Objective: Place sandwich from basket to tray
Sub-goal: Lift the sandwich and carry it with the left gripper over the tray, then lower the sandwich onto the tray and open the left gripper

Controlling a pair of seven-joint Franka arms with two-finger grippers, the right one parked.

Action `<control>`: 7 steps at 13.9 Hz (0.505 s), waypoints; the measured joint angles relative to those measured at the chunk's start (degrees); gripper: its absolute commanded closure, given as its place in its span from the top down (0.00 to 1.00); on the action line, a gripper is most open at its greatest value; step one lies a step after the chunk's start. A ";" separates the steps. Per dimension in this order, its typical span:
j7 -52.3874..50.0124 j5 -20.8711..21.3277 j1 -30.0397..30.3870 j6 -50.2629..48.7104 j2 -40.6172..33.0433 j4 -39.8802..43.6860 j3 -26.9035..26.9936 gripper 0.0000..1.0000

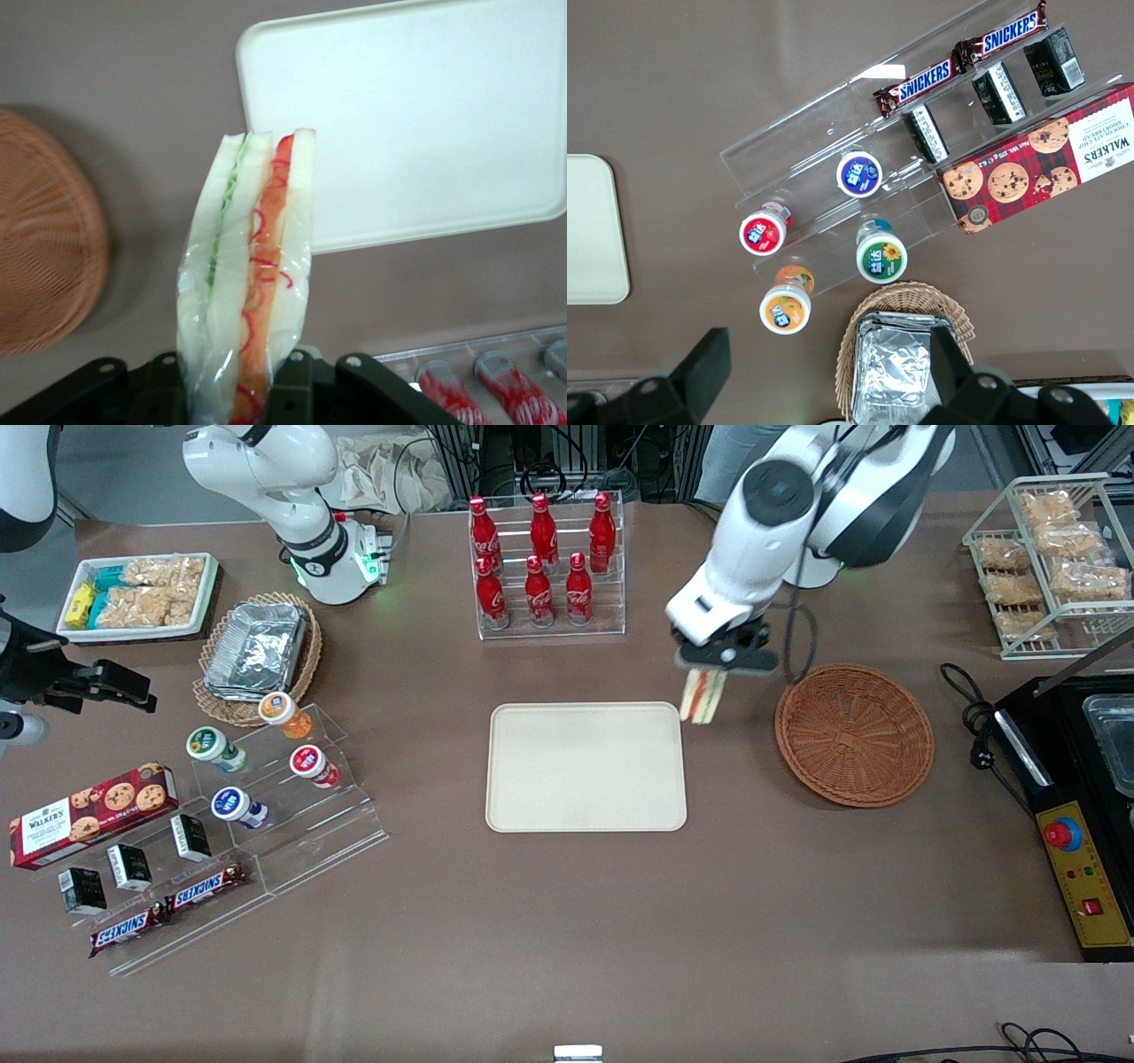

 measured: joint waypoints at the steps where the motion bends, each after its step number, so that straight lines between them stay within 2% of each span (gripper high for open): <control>1: -0.82 0.01 -0.81 4.82 3.76 -0.68 -0.01 0.00; 4: -3.74 0.77 -2.46 15.11 13.89 -1.72 0.00 0.00; 7: -12.98 8.33 -3.25 20.14 20.82 -1.73 0.02 0.00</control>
